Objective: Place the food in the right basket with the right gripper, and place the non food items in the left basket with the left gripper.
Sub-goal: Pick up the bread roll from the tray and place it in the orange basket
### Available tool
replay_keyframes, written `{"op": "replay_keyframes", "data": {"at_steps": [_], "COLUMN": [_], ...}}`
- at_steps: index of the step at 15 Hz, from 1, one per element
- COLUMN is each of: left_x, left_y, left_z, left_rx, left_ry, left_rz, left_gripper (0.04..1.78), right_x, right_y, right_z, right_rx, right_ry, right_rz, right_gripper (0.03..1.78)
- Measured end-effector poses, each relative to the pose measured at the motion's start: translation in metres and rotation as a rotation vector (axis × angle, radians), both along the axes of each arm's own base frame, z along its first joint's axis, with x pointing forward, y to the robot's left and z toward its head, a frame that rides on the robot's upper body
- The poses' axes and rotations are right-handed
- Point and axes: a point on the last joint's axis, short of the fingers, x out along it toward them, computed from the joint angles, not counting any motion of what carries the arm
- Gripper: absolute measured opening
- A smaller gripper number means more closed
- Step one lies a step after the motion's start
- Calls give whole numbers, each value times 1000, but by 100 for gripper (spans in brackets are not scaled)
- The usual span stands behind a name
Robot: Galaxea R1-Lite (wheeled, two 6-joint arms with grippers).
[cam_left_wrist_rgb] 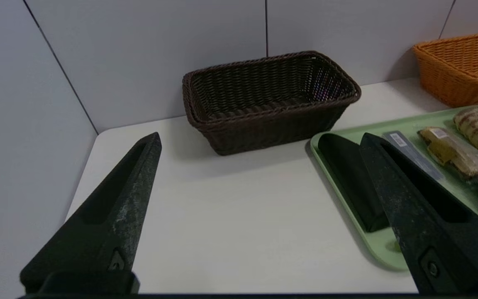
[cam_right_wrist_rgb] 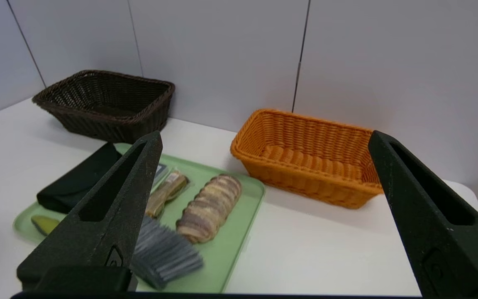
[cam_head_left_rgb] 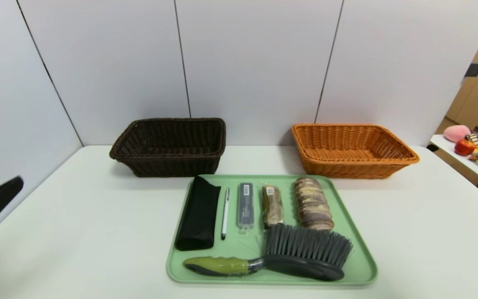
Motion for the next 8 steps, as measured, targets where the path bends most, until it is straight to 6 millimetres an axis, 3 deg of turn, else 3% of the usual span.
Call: {"op": "replay_keyframes", "data": {"at_steps": [4,8], "left_x": [89,167], "left_y": [0,2], "left_z": [21,26], "left_rx": [4,49], "left_ry": [54,41], "left_rz": [1,67], "left_gripper": [169,169], "right_x": [96,189], "right_y": [12,55], "right_z": [36,46], "right_rx": [3,15], "right_ry": [119,251], "right_rz": [69,95], "right_gripper": [171,171]}}
